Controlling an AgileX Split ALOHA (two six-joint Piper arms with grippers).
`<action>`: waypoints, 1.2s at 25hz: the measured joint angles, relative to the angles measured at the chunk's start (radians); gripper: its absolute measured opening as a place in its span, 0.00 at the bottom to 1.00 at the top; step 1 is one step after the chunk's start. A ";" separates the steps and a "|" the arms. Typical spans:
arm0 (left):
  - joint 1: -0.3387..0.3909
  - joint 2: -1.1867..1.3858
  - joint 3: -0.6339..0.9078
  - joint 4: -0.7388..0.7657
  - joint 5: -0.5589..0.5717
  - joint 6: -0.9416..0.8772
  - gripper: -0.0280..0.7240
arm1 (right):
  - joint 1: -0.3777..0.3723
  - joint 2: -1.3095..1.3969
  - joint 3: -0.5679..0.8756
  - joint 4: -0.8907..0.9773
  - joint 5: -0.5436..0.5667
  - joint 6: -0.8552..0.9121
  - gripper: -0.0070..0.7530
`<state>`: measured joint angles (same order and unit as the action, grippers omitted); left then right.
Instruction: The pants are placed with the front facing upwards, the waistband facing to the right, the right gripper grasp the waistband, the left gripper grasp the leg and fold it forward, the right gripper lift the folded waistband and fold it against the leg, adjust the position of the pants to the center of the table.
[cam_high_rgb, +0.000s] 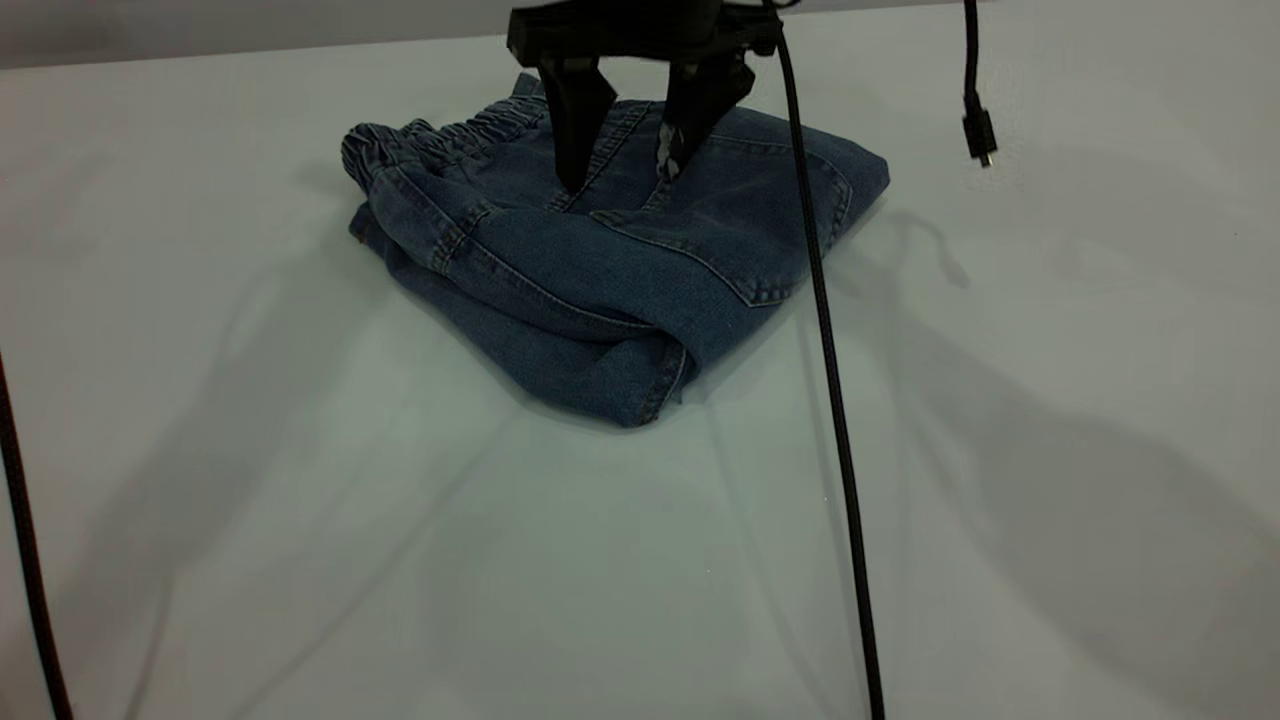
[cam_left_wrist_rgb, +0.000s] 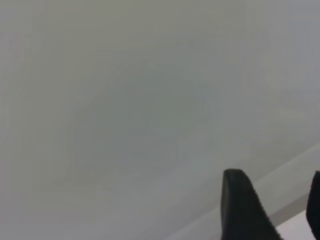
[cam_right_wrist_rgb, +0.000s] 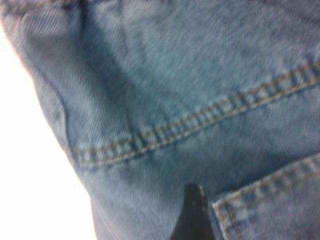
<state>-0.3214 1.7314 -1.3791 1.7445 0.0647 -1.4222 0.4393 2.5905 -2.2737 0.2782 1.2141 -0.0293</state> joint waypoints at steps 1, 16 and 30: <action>0.000 0.000 0.000 0.000 0.000 0.000 0.46 | 0.000 0.000 0.000 0.000 -0.002 -0.001 0.67; 0.000 0.000 0.000 0.000 -0.008 0.000 0.46 | -0.023 0.045 -0.009 0.132 -0.169 0.548 0.67; 0.000 0.000 0.000 0.000 -0.011 0.000 0.46 | -0.021 0.094 -0.009 -0.021 -0.062 0.704 0.67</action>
<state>-0.3214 1.7314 -1.3791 1.7445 0.0537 -1.4222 0.4186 2.6842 -2.2825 0.2574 1.1524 0.6745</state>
